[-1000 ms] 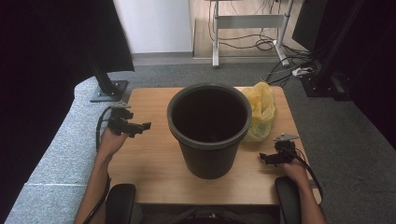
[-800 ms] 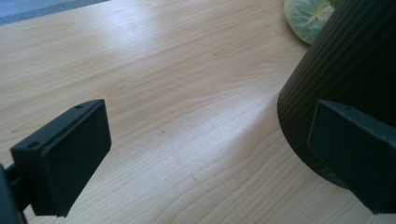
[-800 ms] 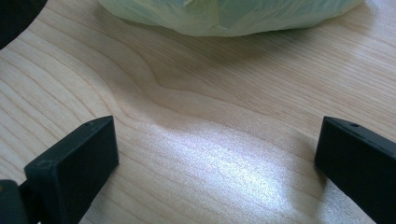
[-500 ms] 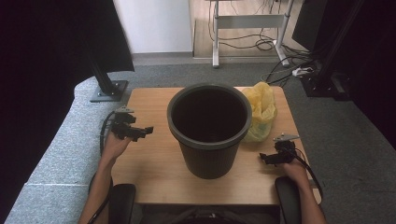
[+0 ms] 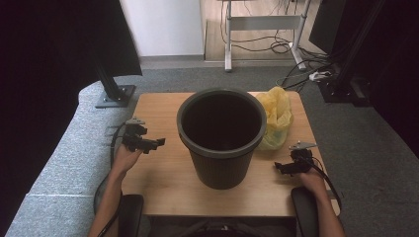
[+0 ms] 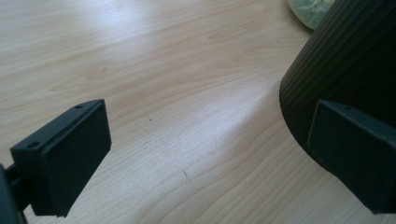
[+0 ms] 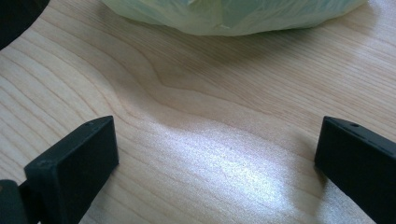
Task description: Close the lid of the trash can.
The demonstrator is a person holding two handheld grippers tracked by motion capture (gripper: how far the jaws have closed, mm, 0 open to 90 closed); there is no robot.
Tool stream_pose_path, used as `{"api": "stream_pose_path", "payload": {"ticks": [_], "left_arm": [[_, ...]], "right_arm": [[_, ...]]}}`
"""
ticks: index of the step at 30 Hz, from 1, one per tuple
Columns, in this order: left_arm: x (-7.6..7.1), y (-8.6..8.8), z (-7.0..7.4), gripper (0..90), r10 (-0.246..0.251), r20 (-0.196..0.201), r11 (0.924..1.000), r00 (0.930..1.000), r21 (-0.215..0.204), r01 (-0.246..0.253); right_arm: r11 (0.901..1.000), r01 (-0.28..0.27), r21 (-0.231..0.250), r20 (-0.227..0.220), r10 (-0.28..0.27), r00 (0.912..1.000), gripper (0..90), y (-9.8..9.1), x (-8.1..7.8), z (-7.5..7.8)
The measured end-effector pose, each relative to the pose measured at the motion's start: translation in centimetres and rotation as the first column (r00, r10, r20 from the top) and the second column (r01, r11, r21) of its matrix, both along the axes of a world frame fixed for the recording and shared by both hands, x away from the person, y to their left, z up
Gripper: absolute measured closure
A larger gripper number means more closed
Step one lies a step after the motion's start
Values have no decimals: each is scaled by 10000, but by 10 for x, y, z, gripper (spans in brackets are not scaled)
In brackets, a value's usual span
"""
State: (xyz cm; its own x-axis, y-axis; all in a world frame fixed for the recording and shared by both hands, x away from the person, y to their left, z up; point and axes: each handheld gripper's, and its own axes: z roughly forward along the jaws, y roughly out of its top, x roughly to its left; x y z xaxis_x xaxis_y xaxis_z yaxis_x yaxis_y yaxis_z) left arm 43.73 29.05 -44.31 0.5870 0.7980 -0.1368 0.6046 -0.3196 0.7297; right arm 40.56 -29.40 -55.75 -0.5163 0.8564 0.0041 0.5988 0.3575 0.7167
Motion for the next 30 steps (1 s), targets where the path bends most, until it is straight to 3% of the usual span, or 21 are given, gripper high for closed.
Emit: {"api": "stream_pose_path", "payload": {"ticks": [14, 30], "left_arm": [[-2, -2, -27, 0, -2, -247, 9999, 9997, -128, -1], [-7, -7, -58, 0, -86, -625, 9995, 9980, 284, 104]], "right_arm": [[10000, -17, 1, -2, 17, 10000, 0, 0, 0, 0], [10000, -18, 0, 0, 18, 10000, 0, 0, 0, 0]]}}
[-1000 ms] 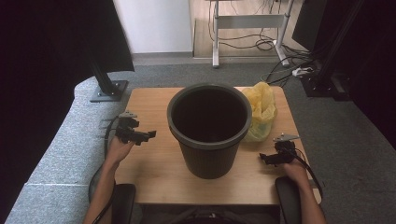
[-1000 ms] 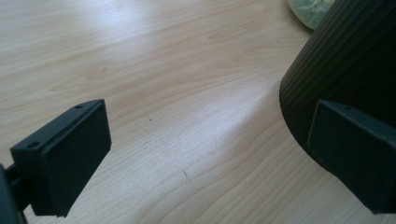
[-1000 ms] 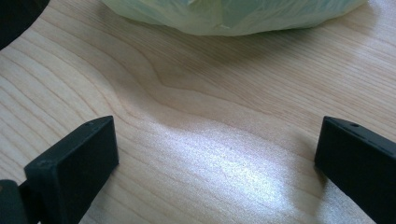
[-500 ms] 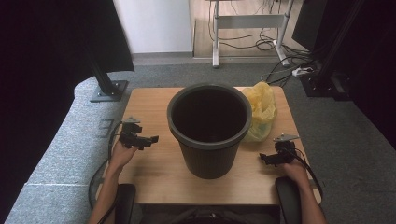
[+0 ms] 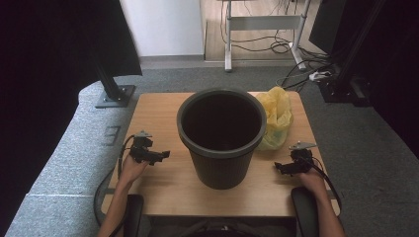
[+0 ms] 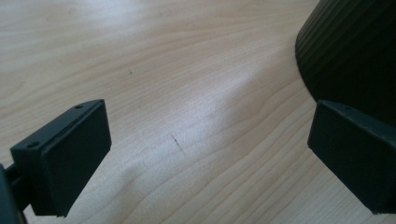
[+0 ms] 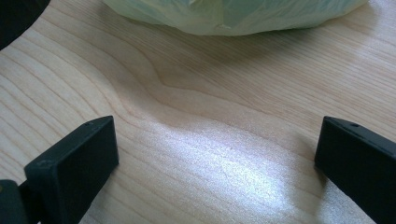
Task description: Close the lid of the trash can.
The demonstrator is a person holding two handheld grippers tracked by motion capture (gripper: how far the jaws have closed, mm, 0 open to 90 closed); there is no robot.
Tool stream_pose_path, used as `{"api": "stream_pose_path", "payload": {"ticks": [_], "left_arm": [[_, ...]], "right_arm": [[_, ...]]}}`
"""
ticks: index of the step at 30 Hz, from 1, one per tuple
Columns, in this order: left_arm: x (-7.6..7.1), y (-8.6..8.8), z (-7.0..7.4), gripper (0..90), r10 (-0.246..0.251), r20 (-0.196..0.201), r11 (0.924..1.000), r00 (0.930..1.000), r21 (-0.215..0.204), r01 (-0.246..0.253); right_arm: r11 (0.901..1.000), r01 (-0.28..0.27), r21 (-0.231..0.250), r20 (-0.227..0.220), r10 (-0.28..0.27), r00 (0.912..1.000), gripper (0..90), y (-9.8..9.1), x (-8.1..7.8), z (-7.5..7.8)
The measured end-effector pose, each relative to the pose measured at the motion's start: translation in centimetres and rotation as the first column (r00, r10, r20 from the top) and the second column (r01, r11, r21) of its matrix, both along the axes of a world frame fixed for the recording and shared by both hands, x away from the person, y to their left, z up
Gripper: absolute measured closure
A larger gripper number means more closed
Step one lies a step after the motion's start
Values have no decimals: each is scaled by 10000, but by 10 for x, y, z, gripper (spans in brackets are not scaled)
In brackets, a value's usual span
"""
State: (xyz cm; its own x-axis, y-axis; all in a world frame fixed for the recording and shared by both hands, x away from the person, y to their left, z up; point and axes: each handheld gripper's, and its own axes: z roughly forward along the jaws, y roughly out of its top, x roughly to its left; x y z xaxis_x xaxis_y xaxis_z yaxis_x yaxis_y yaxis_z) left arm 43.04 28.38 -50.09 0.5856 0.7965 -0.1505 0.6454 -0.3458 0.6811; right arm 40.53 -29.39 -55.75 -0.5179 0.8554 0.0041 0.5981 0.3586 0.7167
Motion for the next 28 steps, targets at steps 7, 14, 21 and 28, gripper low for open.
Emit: {"api": "stream_pose_path", "payload": {"ticks": [7, 14, 21, 28], "left_arm": [[-3, -2, -17, 0, -32, -262, 9995, 9997, 301, 39], [-6, -7, -29, 0, -111, -416, 9962, 9991, 862, 146], [-7, -15, -40, 0, -281, -253, 9840, 9993, 1755, 321], [-9, -13, -44, 0, -336, 133, 9877, 9993, 1529, 312]], "right_arm": [[10000, 3, 3, 1, -3, 10000, 0, 0, 0, 0], [10000, 2, 2, 1, -2, 10000, 0, 0, 0, 0], [10000, 1, 3, 0, -1, 10000, 0, 0, 0, 0], [10000, 1, 2, 1, -1, 10000, 0, 0, 0, 0]]}}
